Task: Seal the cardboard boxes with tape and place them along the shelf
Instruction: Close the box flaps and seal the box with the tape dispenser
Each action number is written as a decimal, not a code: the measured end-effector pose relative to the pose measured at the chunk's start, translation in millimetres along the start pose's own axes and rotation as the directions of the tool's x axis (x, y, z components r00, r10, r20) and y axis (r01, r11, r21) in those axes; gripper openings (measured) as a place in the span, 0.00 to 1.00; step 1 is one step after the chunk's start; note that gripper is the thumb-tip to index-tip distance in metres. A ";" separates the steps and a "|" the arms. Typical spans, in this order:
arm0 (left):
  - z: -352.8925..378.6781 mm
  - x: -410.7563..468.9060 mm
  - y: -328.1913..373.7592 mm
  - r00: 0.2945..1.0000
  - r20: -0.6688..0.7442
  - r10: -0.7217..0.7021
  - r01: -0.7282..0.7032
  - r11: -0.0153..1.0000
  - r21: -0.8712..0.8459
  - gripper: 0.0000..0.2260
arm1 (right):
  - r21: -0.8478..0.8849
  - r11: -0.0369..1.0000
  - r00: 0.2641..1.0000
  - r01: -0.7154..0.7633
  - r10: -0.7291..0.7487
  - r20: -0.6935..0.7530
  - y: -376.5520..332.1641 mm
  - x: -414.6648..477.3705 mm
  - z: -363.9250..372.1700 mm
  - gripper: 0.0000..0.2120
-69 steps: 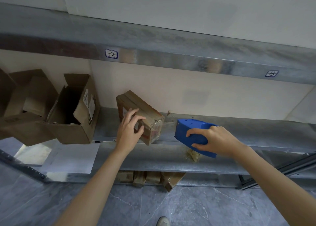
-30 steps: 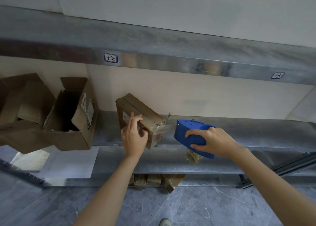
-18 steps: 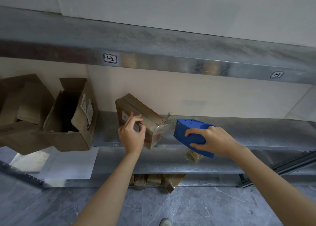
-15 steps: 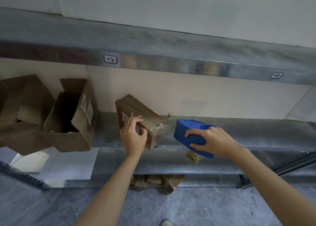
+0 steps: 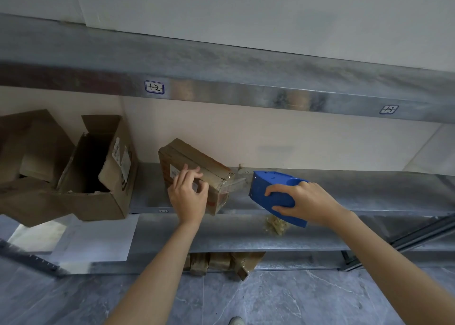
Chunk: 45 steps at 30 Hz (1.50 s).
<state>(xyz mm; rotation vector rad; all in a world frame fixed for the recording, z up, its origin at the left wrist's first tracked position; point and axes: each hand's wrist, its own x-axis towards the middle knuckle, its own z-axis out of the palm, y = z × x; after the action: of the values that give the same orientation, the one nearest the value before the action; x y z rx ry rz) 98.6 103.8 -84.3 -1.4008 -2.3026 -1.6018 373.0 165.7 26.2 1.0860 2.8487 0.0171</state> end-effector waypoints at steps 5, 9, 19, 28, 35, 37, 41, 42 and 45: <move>0.0 -7.9 0.0 0.998 0.044 0.053 -0.054 0.998 0.028 0.12 | 0.007 1.000 1.000 0.008 -0.008 -0.024 0.6 1.5 -2.5 0.16; -2.2 -10.9 1.1 0.991 0.128 0.038 -0.046 0.997 0.056 0.21 | -0.007 1.000 0.999 0.013 -0.013 -0.030 2.6 3.3 -3.8 0.16; -2.6 -21.0 3.2 0.977 0.195 0.082 -0.088 0.996 0.022 0.39 | -0.017 1.000 0.999 0.023 -0.024 -0.032 5.4 8.2 -8.2 0.15; 0.8 -24.0 -2.8 0.975 0.169 0.144 -0.151 0.988 0.033 0.32 | -0.036 0.997 0.997 0.067 -0.068 -0.027 6.1 8.4 -9.6 0.16; -40.6 3.5 -19.7 0.875 0.437 0.206 -0.188 0.978 -0.085 0.32 | -0.029 0.987 0.985 0.158 -0.160 -0.059 -4.5 13.8 -3.2 0.16; -45.5 5.3 -24.2 0.875 0.443 0.196 -0.180 0.980 -0.079 0.32 | -0.024 0.984 0.983 0.177 -0.178 -0.048 -8.8 16.9 -1.1 0.17; -38.2 -5.7 -23.7 0.909 0.390 0.147 -0.118 0.988 -0.098 0.33 | -0.029 0.983 0.982 0.183 -0.184 -0.047 -10.9 23.2 2.3 0.16; -35.1 -7.4 -22.1 0.920 0.367 0.140 -0.115 0.989 -0.087 0.33 | -0.026 0.982 0.981 0.185 -0.186 -0.044 -9.7 23.6 3.1 0.16; -29.7 -7.4 -19.9 0.935 0.329 0.134 -0.119 0.991 -0.064 0.34 | -0.013 0.981 0.981 0.193 -0.194 -0.027 -4.5 22.5 5.0 0.16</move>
<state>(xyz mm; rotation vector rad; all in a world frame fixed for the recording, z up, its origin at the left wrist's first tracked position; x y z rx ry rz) 76.5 75.0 -88.5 -1.9204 -2.2895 -1.4848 353.8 177.2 19.2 0.8085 2.9627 0.0334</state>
